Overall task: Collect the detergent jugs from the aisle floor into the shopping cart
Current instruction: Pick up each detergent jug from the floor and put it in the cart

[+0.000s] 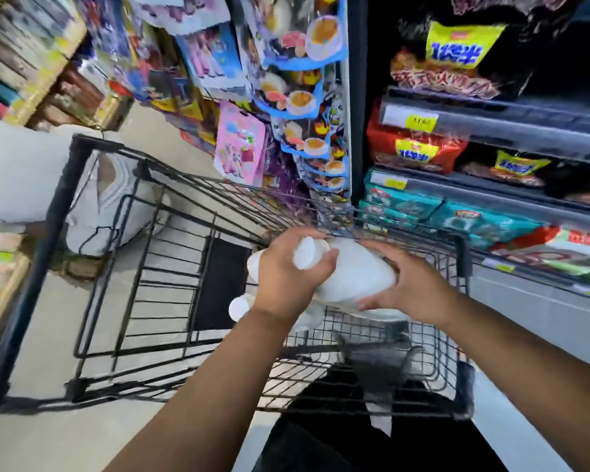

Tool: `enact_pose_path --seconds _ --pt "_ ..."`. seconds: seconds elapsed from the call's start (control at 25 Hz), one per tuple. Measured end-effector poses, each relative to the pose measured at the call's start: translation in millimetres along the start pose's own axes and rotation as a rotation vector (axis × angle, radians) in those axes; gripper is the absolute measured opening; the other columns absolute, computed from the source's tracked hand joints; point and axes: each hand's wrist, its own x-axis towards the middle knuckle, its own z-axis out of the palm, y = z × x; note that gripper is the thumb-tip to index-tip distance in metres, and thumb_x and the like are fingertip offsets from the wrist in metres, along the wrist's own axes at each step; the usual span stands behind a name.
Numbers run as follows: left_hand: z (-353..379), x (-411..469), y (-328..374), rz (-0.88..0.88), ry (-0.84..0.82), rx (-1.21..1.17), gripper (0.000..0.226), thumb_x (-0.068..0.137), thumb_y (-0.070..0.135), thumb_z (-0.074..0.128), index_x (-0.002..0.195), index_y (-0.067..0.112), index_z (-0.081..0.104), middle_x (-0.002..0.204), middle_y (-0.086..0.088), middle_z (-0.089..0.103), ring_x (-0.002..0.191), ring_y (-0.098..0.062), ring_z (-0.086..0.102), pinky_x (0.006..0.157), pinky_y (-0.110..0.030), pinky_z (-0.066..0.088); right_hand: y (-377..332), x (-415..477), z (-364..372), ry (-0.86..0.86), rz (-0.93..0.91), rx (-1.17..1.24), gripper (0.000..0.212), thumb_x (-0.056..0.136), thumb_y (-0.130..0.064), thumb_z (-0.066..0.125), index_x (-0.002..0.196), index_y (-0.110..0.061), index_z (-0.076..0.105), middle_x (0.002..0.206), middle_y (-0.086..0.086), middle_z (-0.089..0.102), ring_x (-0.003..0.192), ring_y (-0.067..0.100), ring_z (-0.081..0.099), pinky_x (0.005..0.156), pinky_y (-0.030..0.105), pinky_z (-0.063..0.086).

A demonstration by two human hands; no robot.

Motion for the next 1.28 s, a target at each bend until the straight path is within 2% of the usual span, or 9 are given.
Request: enact_pose_path --seconds 0.2,0.32,0.44,0.52,0.76,0.84,0.96,1.2,1.28 --pt "32 34 -60 0.013 -0.038 0.011 0.03 0.075 0.019 0.08 0.084 0.039 0.059 0.092 0.015 0.065 0.088 0.014 0.053 0.081 -0.006 0.038 52 44 21 0.022 0.092 0.12 0.09 0.047 -0.026 0.093 0.119 -0.053 0.047 0.126 -0.015 0.053 0.114 0.011 0.053 0.094 0.025 0.045" --pt "57 48 -86 0.064 -0.047 0.016 0.024 0.076 0.021 0.079 0.088 0.032 0.061 0.093 0.011 0.066 0.091 0.005 0.057 0.083 -0.006 0.037 81 64 23 0.036 0.131 0.139 0.094 0.047 -0.025 0.093 0.126 -0.05 0.047 0.126 -0.017 0.054 0.112 0.006 0.054 0.096 0.026 0.047" --pt "83 56 -107 0.128 -0.052 0.01 0.023 0.075 0.03 0.075 0.091 0.033 0.059 0.098 0.005 0.069 0.096 -0.008 0.061 0.088 -0.015 0.042 104 75 19 0.066 0.143 0.126 0.091 0.055 -0.012 0.09 0.13 -0.039 0.045 0.114 -0.025 0.053 0.1 -0.006 0.054 0.082 0.005 0.044" --pt "95 62 -117 0.139 -0.055 0.025 0.021 0.075 0.035 0.073 0.092 0.033 0.059 0.1 0.005 0.069 0.098 -0.01 0.061 0.09 -0.02 0.043 112 85 17 0.074 0.132 0.1 0.088 0.06 -0.007 0.088 0.128 -0.041 0.043 0.11 -0.028 0.05 0.098 -0.003 0.053 0.076 0.0 0.041" --pt "113 83 -130 0.174 0.013 0.051 0.024 0.076 0.028 0.077 0.094 0.028 0.061 0.097 0.008 0.067 0.094 -0.008 0.061 0.088 -0.023 0.046 136 110 21 0.125 0.087 0.118 0.088 0.062 -0.012 0.086 0.124 -0.055 0.043 0.13 -0.01 0.052 0.117 0.015 0.051 0.101 0.033 0.044" --pt "116 84 -127 0.21 -0.011 0.073 0.027 0.074 0.028 0.079 0.095 0.025 0.063 0.097 0.009 0.064 0.094 -0.007 0.059 0.089 -0.02 0.045 142 110 18 0.125 0.062 0.125 0.088 0.062 -0.011 0.086 0.125 -0.055 0.042 0.132 -0.009 0.052 0.119 0.015 0.051 0.102 0.033 0.044" --pt "125 69 -126 0.335 -0.068 0.137 0.033 0.071 0.024 0.081 0.097 0.012 0.065 0.098 0.005 0.06 0.095 -0.002 0.052 0.088 -0.002 0.033 152 98 12 0.141 0.079 0.042 0.092 0.062 -0.012 0.087 0.128 -0.055 0.041 0.135 -0.007 0.048 0.122 0.016 0.047 0.103 0.029 0.041" --pt "120 40 -132 0.336 -0.16 0.183 0.036 0.072 0.027 0.076 0.1 0.009 0.063 0.103 -0.011 0.065 0.1 -0.011 0.054 0.093 -0.006 0.034 161 82 24 0.119 0.089 -0.106 0.097 0.063 -0.026 0.086 0.137 -0.056 0.031 0.129 -0.01 0.044 0.125 0.022 0.04 0.107 0.047 0.036" --pt "112 38 -126 0.313 -0.223 0.214 0.039 0.072 0.03 0.075 0.104 0.011 0.063 0.107 -0.008 0.064 0.102 -0.011 0.052 0.092 -0.002 0.031 154 74 24 0.148 0.127 -0.1 0.098 0.064 -0.025 0.086 0.14 -0.054 0.03 0.132 -0.008 0.043 0.125 0.022 0.042 0.107 0.042 0.037"
